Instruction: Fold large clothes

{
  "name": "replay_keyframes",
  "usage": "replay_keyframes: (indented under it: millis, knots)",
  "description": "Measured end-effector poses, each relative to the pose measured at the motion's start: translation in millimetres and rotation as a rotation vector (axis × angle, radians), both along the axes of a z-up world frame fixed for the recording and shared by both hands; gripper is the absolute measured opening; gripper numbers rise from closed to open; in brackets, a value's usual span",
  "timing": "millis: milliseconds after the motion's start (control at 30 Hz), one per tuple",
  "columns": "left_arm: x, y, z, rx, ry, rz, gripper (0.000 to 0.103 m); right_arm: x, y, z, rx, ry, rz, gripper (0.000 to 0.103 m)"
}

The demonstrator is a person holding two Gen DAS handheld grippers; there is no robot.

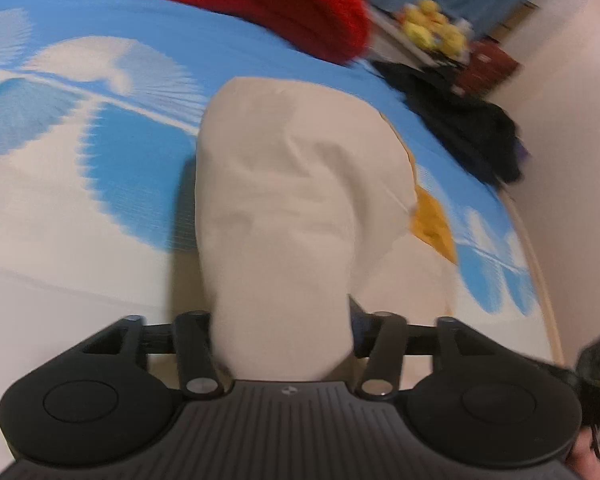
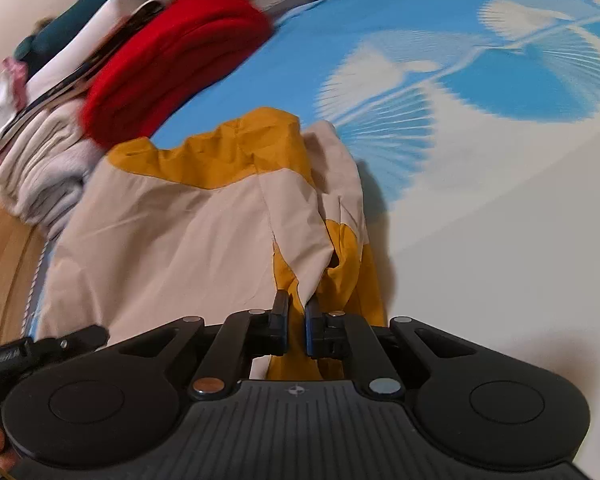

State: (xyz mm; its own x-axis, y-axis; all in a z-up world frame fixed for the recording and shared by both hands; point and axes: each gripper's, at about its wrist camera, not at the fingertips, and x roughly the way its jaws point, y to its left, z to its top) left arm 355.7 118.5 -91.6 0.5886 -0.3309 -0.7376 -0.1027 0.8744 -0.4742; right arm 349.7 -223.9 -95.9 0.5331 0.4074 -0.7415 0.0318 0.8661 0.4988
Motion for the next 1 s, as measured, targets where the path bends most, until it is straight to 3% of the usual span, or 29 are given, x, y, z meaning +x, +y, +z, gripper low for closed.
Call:
replay_keyframes:
  millis: [67,167,333,433,500,633,733,800,867,900,933,1000]
  knots:
    - [1,19,-8,0.007,0.038,0.065,0.077,3,17,-2,-0.021,0.006,0.033,0.006]
    - [-3,37,1,0.090,0.059,0.092,0.077,5,36,-5,-0.063,0.030,0.055,0.006]
    - [-29,28,39,0.187,-0.051,-0.056,0.078,7,48,-6,-0.125,0.034,0.044,0.006]
    - [-36,5,9,0.319,0.036,-0.197,0.080,4,55,-5,-0.162,0.024,0.038,0.006]
    - [-38,0,-13,0.387,0.063,-0.197,0.089,1,57,-6,-0.181,0.026,0.029,0.008]
    - [-42,22,4,0.295,0.090,-0.116,0.091,-5,57,-5,-0.206,0.063,0.011,0.035]
    - [-51,31,15,0.234,0.098,-0.117,0.091,-13,58,-2,-0.218,0.079,0.045,0.040]
    - [-52,33,-3,0.190,0.166,-0.131,0.091,-17,56,-4,-0.211,0.109,0.053,0.043]
    - [-52,35,-15,0.163,0.180,-0.120,0.092,-19,53,-9,-0.191,0.134,0.048,0.043]
    - [-48,40,-22,0.138,0.184,-0.107,0.092,-19,53,-11,-0.193,0.135,0.049,0.042]
    - [-47,44,-24,0.117,0.188,-0.089,0.091,-19,55,-11,-0.207,0.130,0.054,0.035]
    - [-47,40,-15,0.155,0.181,-0.081,0.091,-21,59,-10,-0.231,0.116,0.074,0.031]
